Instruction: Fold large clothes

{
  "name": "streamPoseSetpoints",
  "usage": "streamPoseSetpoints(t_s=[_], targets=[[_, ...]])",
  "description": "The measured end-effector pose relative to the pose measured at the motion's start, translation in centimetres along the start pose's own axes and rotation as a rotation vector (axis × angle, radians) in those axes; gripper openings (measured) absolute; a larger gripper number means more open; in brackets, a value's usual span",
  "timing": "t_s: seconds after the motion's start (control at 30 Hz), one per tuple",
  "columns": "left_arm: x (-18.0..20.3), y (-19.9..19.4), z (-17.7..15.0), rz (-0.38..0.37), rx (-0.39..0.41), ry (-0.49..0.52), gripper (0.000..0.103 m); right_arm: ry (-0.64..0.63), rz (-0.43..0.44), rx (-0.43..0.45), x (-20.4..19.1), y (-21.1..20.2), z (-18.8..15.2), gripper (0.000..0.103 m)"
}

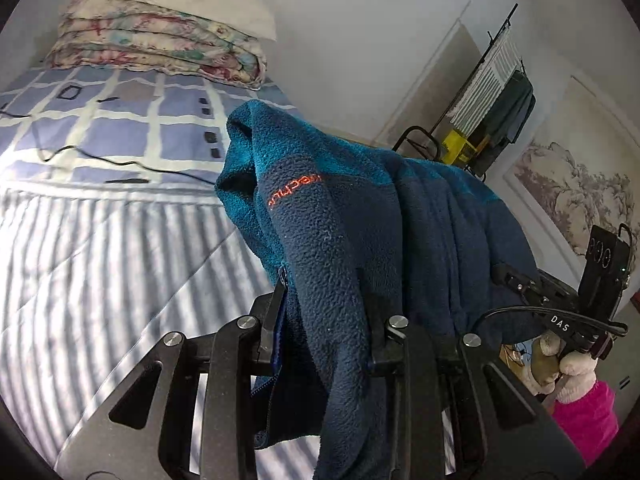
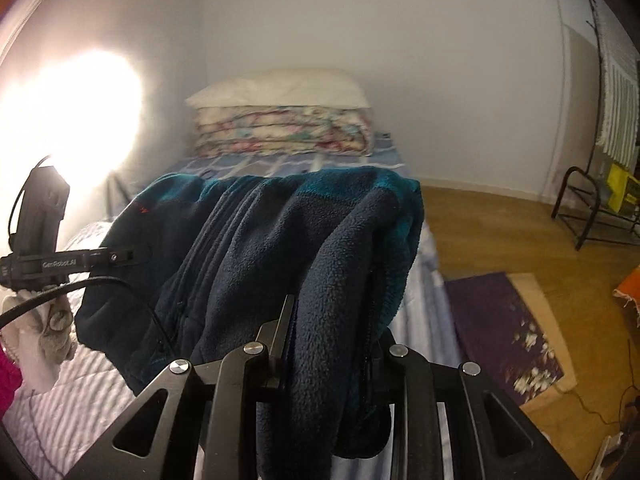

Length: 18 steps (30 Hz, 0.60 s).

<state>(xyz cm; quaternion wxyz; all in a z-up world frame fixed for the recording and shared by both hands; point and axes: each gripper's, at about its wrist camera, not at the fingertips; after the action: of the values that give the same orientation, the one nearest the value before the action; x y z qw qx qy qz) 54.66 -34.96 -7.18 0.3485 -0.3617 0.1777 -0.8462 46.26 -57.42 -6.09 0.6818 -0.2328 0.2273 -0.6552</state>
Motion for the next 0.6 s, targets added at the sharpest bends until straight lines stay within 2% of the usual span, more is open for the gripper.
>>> streamPoseSetpoints(t_s=[0.1,0.2,0.3,0.33,0.4,0.47,0.5,0.57,0.6], targets=[[-0.5,2.7,0.5,0.004,0.003,-0.019,0.027,0.01,-0.034,0.008,1.5,2.4,0.4,0.025],[-2.1,5.2,0.3,-0.003,-0.025,-0.064,0.027,0.04,-0.034,0.016,2.5,4.6,0.6,0.025],[-4.2,8.0,-0.6,0.067,-0.106,-0.113,0.028,0.081,-0.031,-0.028,3.8,7.2,-0.4,0.026],[-4.8,8.7,-0.9,0.097,-0.126,-0.118,0.032,0.097,-0.036,-0.056,4.2,8.1,-1.0,0.029],[-5.3,9.3,-1.3,0.106,-0.109,-0.098,0.038,0.135,-0.088,-0.106,5.3,10.0,-2.0,0.032],[-4.9,9.5,-1.5,0.134,-0.104,-0.065,0.044,0.197,-0.092,-0.126,6.5,10.9,-2.6,0.036],[-4.9,9.6,-1.5,0.144,-0.103,-0.068,0.046,0.223,-0.095,-0.128,7.0,11.1,-2.8,0.041],[-5.2,9.6,-1.5,0.151,-0.104,-0.087,0.059,0.232,-0.118,-0.137,7.4,11.4,-2.8,0.057],[-5.4,9.5,-1.5,0.147,-0.106,-0.108,0.061,0.227,-0.156,-0.139,7.5,11.4,-2.8,0.07]])
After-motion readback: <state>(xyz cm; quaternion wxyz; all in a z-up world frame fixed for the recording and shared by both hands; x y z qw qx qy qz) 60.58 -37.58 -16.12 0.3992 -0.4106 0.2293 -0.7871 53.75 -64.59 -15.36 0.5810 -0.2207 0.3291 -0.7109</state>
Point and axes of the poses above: each gripper's, at about its wrist camera, not at the fingertips, and y roughly the way its jaws point, x to its right, z to its top, and after that the axes turned 3 degrees about -z, right-handed
